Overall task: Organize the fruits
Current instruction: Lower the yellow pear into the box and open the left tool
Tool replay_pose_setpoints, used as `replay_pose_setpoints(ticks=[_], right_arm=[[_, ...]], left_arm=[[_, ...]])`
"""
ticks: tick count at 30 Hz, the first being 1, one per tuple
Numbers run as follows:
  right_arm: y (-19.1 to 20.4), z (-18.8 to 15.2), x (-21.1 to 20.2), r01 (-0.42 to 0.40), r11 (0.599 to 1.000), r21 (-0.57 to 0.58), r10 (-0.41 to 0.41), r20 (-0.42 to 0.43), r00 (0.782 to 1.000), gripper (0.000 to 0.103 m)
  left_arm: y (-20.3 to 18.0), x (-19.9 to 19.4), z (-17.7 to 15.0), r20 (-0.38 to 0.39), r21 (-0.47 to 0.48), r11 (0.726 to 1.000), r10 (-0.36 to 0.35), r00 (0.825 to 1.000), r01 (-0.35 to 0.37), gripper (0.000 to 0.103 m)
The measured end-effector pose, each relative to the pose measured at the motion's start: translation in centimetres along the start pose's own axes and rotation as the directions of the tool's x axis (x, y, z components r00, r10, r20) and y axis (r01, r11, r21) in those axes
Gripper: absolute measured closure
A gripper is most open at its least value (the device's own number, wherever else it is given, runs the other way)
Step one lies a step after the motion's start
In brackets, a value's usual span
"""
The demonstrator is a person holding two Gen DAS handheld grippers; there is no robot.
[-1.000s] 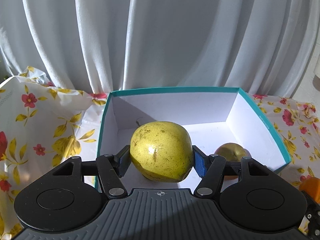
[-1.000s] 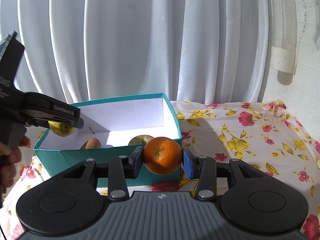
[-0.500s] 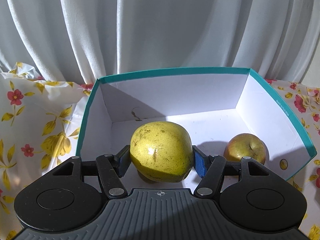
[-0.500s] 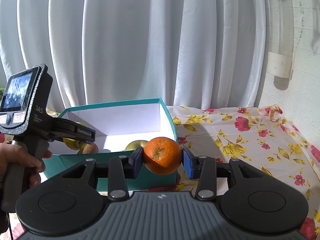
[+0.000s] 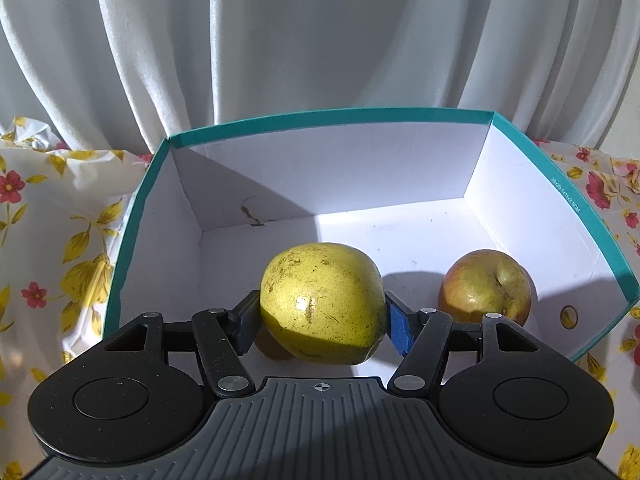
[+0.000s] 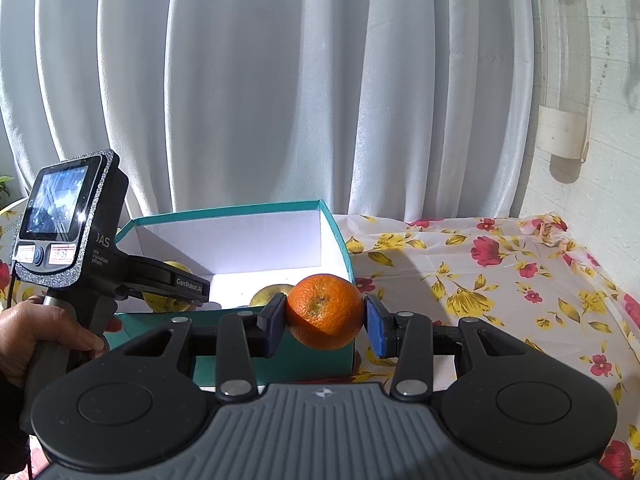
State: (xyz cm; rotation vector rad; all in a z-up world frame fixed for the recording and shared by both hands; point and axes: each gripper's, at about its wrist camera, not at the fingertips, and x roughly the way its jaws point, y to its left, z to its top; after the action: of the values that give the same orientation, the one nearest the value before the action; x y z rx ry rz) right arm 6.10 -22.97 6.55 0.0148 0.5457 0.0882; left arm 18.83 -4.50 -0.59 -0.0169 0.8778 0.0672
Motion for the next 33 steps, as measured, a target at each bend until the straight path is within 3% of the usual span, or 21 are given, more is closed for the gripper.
replay_pose_setpoints(ticks=[16, 18, 20, 27, 33], right_arm=[[-0.5, -0.1, 0.4, 0.007, 1.0, 0.008, -0.007, 0.009, 1.0, 0.062], [-0.5, -0.1, 0.4, 0.007, 1.0, 0.009, -0.007, 0.009, 1.0, 0.062], [-0.5, -0.1, 0.4, 0.007, 1.0, 0.008, -0.007, 0.01, 1.0, 0.062], [-0.4, 0.0, 0.5, 0.004, 1.0, 0.007, -0.004, 0.01, 1.0, 0.062], [-0.3, 0.1, 0.8, 0.0, 1.0, -0.002, 0.0, 0.011, 1.0, 0.062]], left_arm=[[-0.5, 1.2, -0.2, -0.036, 0.015, 1.0, 0.002, 0.999, -0.001, 0.034], [-0.3, 0.8, -0.1, -0.014, 0.012, 1.0, 0.009, 1.0, -0.009, 0.016], [-0.1, 0.1, 0.1, 0.022, 0.003, 1.0, 0.022, 1.0, -0.022, 0.006], [0.6, -1.2, 0.3, 0.014, -0.024, 0.999, 0.028, 1.0, -0.028, 0.003], [3.3, -6.8, -1.4, 0.107, -0.126, 0.991, 0.046, 0.993, -0.033, 0.002]])
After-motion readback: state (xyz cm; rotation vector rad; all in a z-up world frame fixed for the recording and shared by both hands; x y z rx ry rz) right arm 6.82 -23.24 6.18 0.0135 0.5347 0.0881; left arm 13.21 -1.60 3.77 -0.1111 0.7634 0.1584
